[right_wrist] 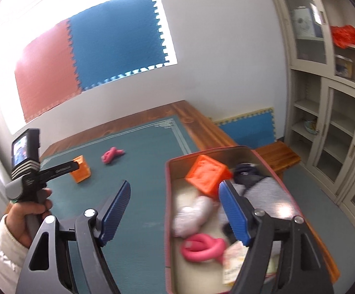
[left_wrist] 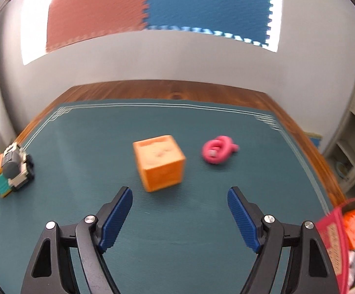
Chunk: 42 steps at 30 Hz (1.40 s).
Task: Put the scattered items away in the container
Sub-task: 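Move the left gripper to the yellow-orange cube and grasp it, then grasp the pink foam tube knot with the right gripper while the left gripper holds the cube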
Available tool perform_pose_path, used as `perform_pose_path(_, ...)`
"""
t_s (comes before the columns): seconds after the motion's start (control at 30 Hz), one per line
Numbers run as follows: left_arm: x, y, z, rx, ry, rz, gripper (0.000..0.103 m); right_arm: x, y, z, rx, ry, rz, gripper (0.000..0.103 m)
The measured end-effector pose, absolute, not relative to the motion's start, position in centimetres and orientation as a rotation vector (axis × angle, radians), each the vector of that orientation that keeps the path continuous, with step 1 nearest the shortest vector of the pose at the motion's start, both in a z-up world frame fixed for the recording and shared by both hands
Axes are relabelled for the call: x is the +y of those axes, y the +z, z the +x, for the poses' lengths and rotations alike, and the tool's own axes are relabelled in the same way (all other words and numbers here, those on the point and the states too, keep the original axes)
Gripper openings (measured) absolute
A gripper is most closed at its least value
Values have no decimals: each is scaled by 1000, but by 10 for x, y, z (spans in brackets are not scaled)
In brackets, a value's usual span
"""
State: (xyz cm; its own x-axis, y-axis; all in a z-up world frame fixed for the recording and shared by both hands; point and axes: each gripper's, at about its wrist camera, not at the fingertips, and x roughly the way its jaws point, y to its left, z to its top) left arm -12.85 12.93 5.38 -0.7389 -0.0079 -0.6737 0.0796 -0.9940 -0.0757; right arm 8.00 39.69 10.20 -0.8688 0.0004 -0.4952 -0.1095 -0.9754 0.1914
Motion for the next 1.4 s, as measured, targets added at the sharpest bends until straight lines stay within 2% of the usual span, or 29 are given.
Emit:
perform_pose_path(0.73,128,3,-203,119,-2720,1117,82,321,57,25,209,3102,-1045,79)
perform_pose_path(0.87,112,1,-212,190,-2675,1122,82,313,49,19,183,3099,-1097,78)
perform_pose_path(0.9,107,1,-213,206,-2673,1132,81,311,48,18,173,3099,-1107,78)
perform_pose_path(0.97,102,-2,-214,206,-2676,1165,53,307,47,18,153,3098,-1118,79)
perform_pose_path(1.4,49,12,-168,269,-2728,1184,53,278,49,1,126,3083,-1326,78)
